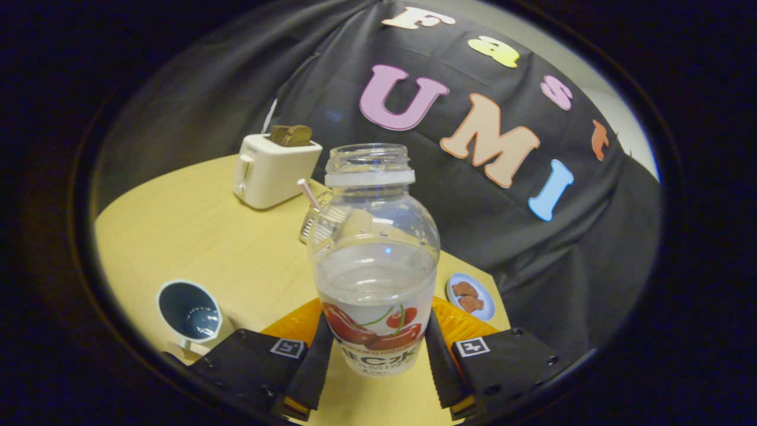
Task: Take the bottle from table, then pour the juice into the cup, finally place the bottle on the coaster
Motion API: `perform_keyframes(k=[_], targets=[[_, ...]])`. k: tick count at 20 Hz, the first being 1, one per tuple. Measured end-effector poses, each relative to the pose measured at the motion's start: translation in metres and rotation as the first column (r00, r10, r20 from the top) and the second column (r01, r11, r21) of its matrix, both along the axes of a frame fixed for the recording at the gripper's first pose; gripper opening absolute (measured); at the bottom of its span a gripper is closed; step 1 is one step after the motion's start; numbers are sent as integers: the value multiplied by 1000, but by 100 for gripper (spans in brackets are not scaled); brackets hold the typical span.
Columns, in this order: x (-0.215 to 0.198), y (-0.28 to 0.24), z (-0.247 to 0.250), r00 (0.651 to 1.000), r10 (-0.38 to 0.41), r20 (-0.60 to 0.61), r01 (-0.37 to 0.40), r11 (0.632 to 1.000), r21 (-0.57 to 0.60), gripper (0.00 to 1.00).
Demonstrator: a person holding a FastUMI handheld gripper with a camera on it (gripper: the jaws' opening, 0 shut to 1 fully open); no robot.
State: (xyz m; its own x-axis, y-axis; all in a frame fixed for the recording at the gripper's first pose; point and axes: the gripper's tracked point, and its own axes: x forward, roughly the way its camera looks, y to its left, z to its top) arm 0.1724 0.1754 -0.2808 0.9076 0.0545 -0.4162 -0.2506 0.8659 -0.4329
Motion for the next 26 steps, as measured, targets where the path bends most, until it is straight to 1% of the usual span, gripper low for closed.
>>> perform_keyframes(k=[2, 3, 4, 6, 7, 8, 10, 12, 16, 20, 24, 26], targets=[[13, 3, -2, 1000, -15, -22, 17, 993, 119, 77], [19, 6, -6, 999, -19, -37, 26, 980, 197, 77], [26, 10, -8, 999, -20, -50, 33, 959, 281, 77], [40, 14, -9, 998, -32, -52, 51, 903, 427, 77], [48, 13, -11, 998, -43, -47, 60, 878, 475, 77], [57, 12, -11, 998, -51, -34, 61, 861, 504, 77], [71, 8, -20, 998, -60, -17, 60, 849, 525, 77], [78, 11, -33, 998, -54, -21, 57, 845, 532, 77], [81, 22, -68, 998, -22, -55, 48, 839, 542, 77], [88, 20, -91, 997, -33, -70, 66, 834, 548, 77], [95, 13, -111, 993, -62, -105, 110, 829, 548, 77], [97, 12, -116, 991, -70, -111, 120, 828, 548, 78]])
